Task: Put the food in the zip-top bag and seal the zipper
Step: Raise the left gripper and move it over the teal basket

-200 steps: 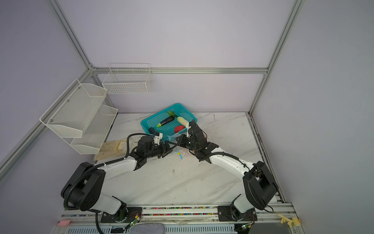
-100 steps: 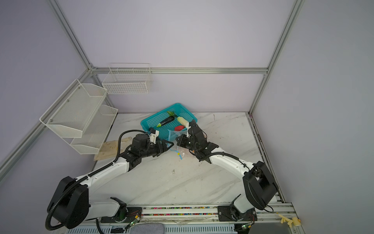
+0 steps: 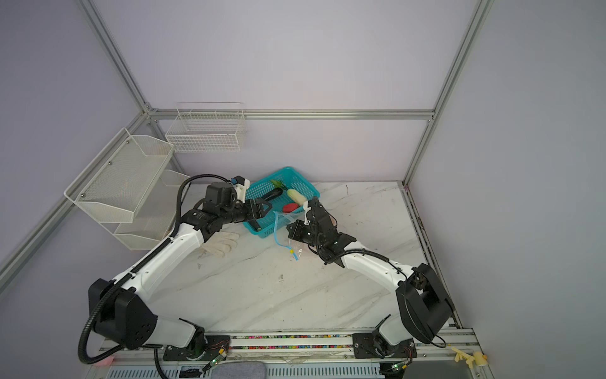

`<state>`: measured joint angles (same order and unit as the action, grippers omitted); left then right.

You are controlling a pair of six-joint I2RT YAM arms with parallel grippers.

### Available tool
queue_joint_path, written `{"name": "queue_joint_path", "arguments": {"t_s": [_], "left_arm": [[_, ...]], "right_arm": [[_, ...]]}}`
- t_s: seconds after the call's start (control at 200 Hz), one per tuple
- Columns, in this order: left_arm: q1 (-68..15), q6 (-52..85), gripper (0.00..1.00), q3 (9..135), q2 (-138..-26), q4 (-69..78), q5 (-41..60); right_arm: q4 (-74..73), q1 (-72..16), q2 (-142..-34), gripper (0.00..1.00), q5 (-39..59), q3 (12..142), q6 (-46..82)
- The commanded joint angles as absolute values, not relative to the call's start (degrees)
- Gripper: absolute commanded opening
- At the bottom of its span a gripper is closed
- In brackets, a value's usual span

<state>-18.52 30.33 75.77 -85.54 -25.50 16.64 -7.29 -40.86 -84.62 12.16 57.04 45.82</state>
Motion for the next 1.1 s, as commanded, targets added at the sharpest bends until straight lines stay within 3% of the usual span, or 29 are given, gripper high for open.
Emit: {"name": "queue_joint_path", "arguments": {"t_s": [0.0, 0.655, 1.095], "left_arm": [[-16.3, 22.3, 0.80, 83.9, -90.2, -29.8, 15.0], [-12.4, 1.6, 0.77, 113.3, -120.2, -41.5, 7.6], [-11.5, -6.3, 0.76, 123.5, -131.5, -39.7, 3.4]], "right_arm": [[-9.8, -41.1, -83.2, 0.00, 11.2, 55.7, 46.0], [-10.5, -40.1, -86.3, 0.00, 13.2, 56.2, 44.5], [-10.6, -39.4, -87.2, 0.00, 14.0, 56.3, 44.7]]}}
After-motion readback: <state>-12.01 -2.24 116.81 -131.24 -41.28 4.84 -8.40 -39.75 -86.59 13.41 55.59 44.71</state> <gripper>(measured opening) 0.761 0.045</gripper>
